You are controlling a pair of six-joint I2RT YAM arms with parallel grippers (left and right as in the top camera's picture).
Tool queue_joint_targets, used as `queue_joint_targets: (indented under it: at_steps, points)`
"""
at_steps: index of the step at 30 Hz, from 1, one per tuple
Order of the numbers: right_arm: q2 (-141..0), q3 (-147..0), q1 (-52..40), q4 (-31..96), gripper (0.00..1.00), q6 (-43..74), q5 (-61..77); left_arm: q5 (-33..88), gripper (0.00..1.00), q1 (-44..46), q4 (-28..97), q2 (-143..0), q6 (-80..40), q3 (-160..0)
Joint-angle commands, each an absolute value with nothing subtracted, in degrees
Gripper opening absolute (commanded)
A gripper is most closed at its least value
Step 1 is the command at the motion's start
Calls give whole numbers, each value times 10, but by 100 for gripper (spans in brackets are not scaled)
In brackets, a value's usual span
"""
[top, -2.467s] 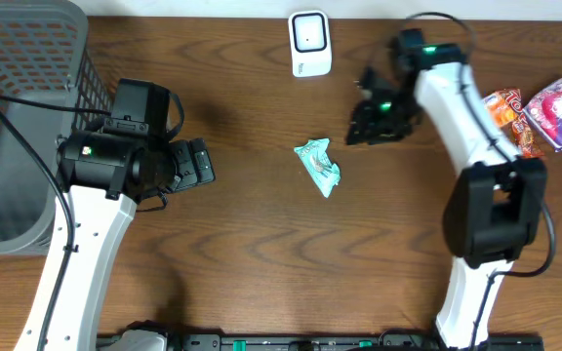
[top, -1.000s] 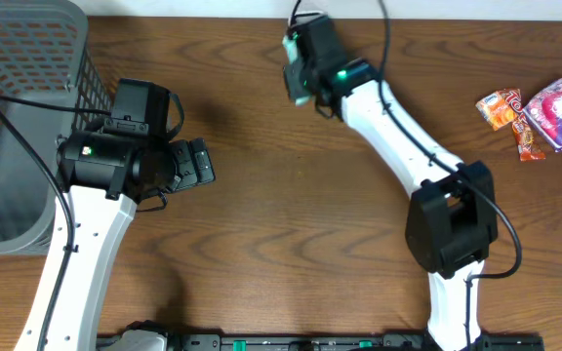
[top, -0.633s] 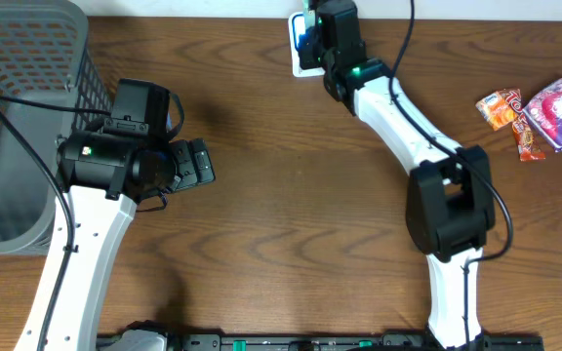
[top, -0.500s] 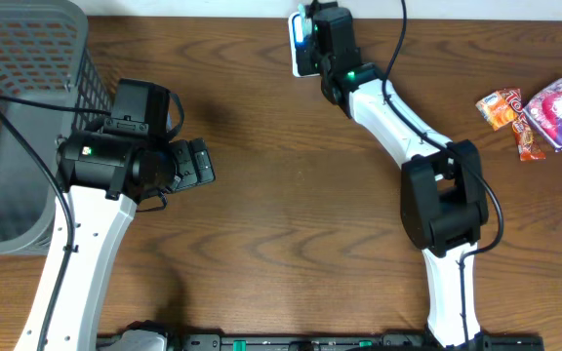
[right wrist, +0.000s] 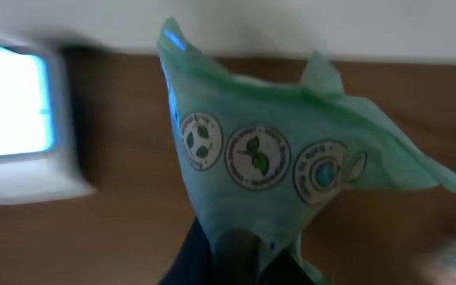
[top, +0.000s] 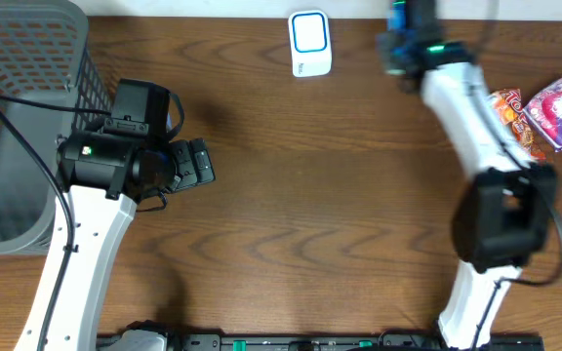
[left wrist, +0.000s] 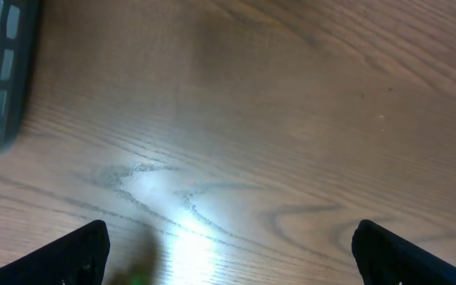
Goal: Scan the item barcode
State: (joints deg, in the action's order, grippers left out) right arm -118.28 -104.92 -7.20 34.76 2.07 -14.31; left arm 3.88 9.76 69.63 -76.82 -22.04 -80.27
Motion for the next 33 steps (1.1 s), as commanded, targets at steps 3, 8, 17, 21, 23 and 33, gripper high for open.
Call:
queue_joint_targets:
  at_steps: [3,8,17,21,23,33]
  points:
    - [-1181,-1048,18,462,1,-106,-237,29,98,95,698,-770,-215,-803]
    - [-1186,-1025,96,477,2,-94,-163,29,98,95,698,-770,-215,-803]
    - [-1186,-977,175,477,68,-97,-144,29,98,95,698,-770,-215,-803]
    - [-1185,-975,187,477,99,-81,-145,29,98,95,698,-770,-215,-803]
    - [-1177,-975,187,478,99,-63,-144,29,98,95,698,-770,-215,-803]
    - [-995,-975,171,502,99,21,-4,29,98,95,698,-770,-215,-803]
